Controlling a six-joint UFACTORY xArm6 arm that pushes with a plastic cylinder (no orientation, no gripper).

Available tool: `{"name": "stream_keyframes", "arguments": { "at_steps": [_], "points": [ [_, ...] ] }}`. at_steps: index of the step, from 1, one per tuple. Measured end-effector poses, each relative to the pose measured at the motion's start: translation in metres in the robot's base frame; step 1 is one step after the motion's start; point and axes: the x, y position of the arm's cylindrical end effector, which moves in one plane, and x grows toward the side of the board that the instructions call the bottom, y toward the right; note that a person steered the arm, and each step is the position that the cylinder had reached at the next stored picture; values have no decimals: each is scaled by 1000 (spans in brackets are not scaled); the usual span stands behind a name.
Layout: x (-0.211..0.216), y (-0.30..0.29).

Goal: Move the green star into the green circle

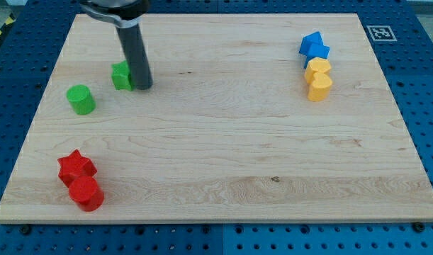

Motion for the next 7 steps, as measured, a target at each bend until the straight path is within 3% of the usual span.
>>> {"name": "stream_keyframes", "arguments": {
  "at_steps": [2,4,7],
  "points": [
    [-29,14],
    [-30,-46],
    [-26,-55]
  ]
}}
